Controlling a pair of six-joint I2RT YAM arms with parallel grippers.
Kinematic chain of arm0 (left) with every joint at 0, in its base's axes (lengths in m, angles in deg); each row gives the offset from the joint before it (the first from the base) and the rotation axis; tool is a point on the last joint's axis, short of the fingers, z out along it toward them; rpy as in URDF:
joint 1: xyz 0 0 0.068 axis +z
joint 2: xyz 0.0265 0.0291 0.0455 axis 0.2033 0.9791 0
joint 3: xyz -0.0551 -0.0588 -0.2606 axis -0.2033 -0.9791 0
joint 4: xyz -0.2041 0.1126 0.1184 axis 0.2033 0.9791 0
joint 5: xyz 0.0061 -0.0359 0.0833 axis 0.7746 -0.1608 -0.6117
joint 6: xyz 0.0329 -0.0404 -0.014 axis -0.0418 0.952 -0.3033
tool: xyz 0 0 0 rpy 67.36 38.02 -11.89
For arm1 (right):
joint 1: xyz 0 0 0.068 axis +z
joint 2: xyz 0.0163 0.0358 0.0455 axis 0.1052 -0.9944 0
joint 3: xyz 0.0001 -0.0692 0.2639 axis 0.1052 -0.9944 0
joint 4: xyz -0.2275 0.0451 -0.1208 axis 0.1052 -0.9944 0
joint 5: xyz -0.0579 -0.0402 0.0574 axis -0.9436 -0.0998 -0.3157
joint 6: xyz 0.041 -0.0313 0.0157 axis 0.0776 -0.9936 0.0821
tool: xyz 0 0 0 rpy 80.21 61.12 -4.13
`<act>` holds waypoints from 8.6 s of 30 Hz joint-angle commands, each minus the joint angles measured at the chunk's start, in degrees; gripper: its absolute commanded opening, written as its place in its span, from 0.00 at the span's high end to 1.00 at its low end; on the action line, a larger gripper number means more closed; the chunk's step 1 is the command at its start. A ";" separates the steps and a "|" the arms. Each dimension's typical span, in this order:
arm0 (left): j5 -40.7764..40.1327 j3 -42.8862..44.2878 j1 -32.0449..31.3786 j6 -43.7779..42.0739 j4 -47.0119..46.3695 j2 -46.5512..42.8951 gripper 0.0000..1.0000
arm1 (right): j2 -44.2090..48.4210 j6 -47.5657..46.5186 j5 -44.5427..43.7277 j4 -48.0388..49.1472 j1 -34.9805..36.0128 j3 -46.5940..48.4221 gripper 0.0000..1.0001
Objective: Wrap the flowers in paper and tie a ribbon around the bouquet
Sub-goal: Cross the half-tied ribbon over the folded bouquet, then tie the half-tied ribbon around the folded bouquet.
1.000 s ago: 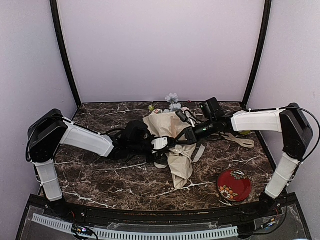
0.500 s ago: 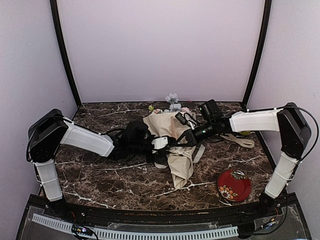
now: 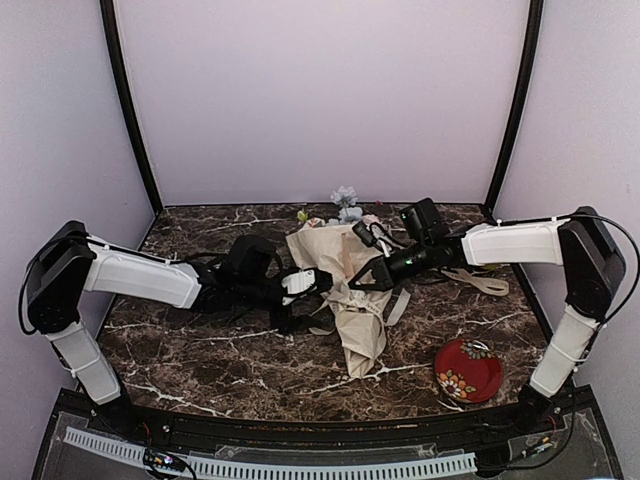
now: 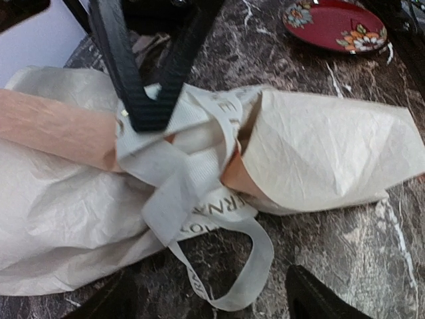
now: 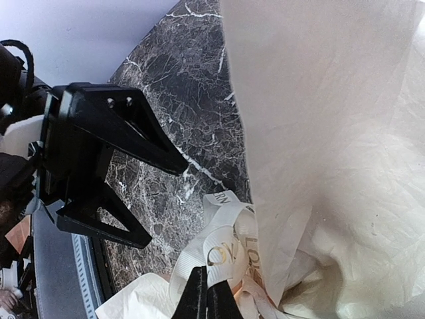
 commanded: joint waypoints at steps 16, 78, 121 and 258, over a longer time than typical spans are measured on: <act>-3.64 4.11 -0.12 1.21 8.72 10.72 0.38 | 2.51 2.74 -0.45 5.79 0.22 -2.33 1.00; -10.10 -0.63 9.09 10.33 6.08 7.27 1.00 | 15.12 15.97 -13.88 12.83 -17.85 -32.21 1.00; 16.12 1.13 7.86 3.63 11.87 -2.73 0.57 | 11.68 11.93 -5.96 13.68 -15.33 -24.81 1.00; 8.11 9.71 11.04 17.39 0.53 13.61 1.00 | 19.10 1.87 -28.65 -9.01 -6.98 -8.44 0.58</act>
